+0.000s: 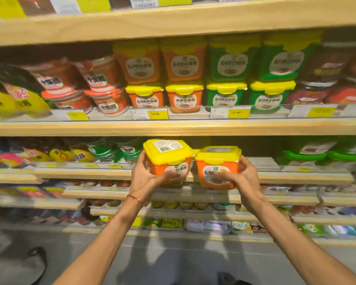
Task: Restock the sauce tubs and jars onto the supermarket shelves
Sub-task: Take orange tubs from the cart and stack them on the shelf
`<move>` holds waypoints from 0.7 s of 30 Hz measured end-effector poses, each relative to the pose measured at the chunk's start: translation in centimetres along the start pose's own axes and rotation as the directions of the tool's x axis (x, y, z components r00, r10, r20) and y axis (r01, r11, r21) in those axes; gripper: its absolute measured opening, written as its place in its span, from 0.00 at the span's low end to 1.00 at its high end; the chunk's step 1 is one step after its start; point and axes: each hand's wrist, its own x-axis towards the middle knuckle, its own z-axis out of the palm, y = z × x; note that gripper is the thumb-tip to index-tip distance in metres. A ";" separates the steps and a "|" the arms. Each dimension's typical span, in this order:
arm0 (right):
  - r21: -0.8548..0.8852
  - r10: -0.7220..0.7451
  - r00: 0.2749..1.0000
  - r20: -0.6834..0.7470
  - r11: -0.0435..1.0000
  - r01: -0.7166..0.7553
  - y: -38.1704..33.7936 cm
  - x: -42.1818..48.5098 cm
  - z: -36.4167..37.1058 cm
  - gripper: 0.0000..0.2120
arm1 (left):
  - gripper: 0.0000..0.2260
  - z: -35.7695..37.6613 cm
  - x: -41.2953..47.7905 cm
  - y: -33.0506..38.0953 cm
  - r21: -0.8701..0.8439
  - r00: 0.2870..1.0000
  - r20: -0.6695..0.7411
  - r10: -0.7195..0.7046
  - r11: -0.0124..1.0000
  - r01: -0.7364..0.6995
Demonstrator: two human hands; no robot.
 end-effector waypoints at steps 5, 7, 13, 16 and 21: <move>0.024 -0.025 0.993 -0.111 0.999 0.028 1.0 -0.4 2.7 0.40 | 0.44 -1.6 2.6 -0.2 -0.054 0.995 0.083 0.054 0.997 -0.050; 0.012 -0.042 0.990 -0.132 0.999 0.044 1.3 -0.4 3.5 0.41 | 0.43 -2.1 3.9 -0.6 -0.051 0.993 0.104 0.051 0.998 -0.046; -0.002 -0.050 0.984 -0.169 0.999 0.051 2.1 -0.1 5.4 0.43 | 0.42 -1.7 6.2 -1.0 -0.027 0.991 0.127 0.032 0.999 -0.029; -0.034 -0.070 0.982 -0.173 0.997 0.065 2.1 -0.1 6.1 0.44 | 0.43 -1.8 7.3 -1.0 0.090 0.993 0.110 0.042 0.995 -0.052; -0.045 -0.100 0.980 -0.173 0.995 0.094 2.1 0.2 6.6 0.43 | 0.22 -1.5 8.3 -1.4 0.143 0.992 0.111 0.067 0.986 -0.082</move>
